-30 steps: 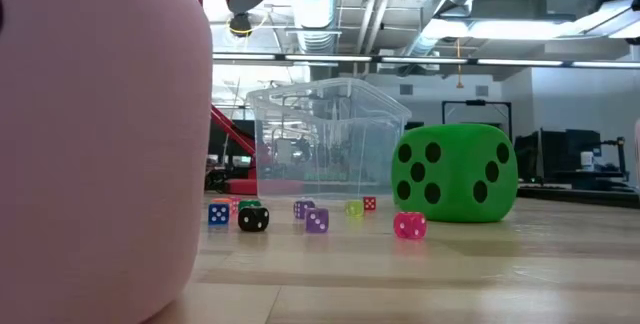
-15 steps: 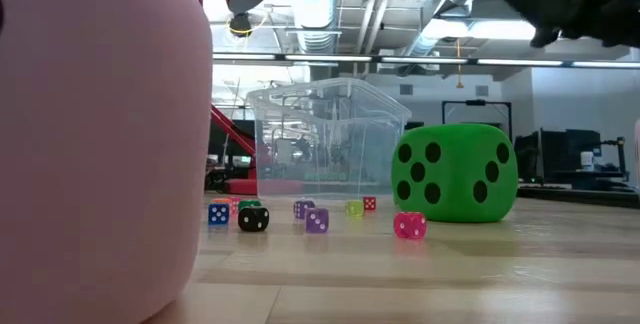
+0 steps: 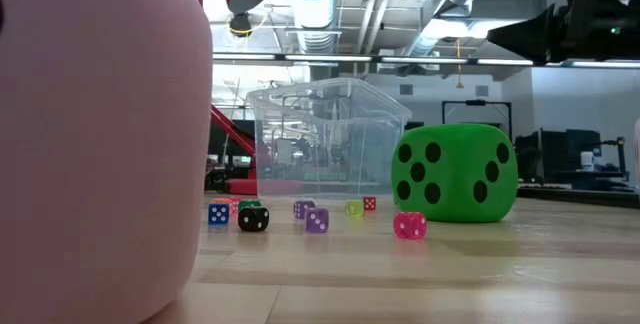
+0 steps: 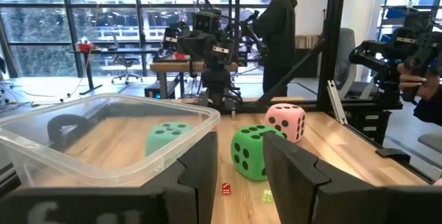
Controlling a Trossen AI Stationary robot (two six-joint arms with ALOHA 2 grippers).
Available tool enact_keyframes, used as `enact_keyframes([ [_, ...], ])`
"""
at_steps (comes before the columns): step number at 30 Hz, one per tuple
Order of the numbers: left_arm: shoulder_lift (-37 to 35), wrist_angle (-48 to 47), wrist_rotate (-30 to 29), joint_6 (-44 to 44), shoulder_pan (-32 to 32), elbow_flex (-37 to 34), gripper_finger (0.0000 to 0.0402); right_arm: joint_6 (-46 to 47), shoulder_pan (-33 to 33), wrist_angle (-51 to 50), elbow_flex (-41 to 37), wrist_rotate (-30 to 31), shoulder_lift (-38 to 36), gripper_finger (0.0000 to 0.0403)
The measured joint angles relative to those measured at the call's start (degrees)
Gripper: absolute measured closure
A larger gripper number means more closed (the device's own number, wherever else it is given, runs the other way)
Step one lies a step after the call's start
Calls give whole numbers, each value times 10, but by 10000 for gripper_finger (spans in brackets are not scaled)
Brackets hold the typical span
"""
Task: Pick & Place Dice
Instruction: Put the blue dice into the transparent bin
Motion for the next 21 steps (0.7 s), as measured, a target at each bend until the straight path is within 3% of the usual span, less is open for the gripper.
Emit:
enact_keyframes([
  [21,0,8,2,-34,0,0,294,0,1,0,0,-2,0,356],
])
